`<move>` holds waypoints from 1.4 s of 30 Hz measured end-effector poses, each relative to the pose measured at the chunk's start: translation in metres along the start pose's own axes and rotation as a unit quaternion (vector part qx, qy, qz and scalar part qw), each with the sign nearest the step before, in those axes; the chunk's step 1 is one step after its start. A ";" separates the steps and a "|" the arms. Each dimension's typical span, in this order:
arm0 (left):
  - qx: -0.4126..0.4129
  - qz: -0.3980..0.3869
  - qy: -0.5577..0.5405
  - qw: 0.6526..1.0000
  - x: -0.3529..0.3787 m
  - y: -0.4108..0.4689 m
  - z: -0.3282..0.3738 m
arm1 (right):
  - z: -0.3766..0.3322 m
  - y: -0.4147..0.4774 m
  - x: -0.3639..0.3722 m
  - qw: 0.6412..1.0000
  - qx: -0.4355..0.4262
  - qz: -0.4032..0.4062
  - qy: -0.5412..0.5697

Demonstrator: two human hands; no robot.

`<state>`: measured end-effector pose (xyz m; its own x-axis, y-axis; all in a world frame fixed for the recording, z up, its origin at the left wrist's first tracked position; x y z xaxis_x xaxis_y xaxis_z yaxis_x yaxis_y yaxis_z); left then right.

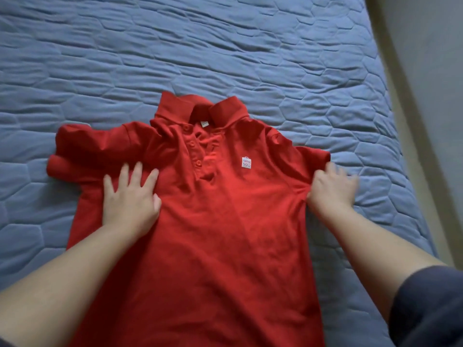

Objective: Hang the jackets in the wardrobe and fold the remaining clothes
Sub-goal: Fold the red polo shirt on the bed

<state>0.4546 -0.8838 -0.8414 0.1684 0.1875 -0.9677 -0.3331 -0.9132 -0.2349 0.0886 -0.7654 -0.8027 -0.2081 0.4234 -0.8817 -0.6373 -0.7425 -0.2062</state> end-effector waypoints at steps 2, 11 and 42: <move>-0.021 0.015 -0.003 1.000 -0.008 0.002 -0.008 | 0.027 -0.005 0.006 0.989 0.124 -0.054 0.065; -0.241 0.121 -0.268 0.925 -0.036 0.036 -0.092 | -0.073 0.026 -0.033 0.976 -0.075 -0.010 0.204; -0.176 -0.069 -0.026 0.982 -0.015 0.086 -0.163 | -0.021 0.071 -0.009 0.989 0.016 -0.047 0.139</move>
<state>0.5744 -1.0242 -0.8325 0.1383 0.3281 -0.9345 0.0330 -0.9445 -0.3267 0.0608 -0.8332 -0.8185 0.0622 0.3264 -0.9432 -0.6684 -0.6881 -0.2823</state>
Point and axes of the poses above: each hand's wrist, its own y-axis towards the middle knuckle, its own x-axis out of the palm, z = x × y, the point moved 4 cm from there along y, towards the middle knuckle, and after that the axes turned 1 degree about -z, right-handed, at the moved point
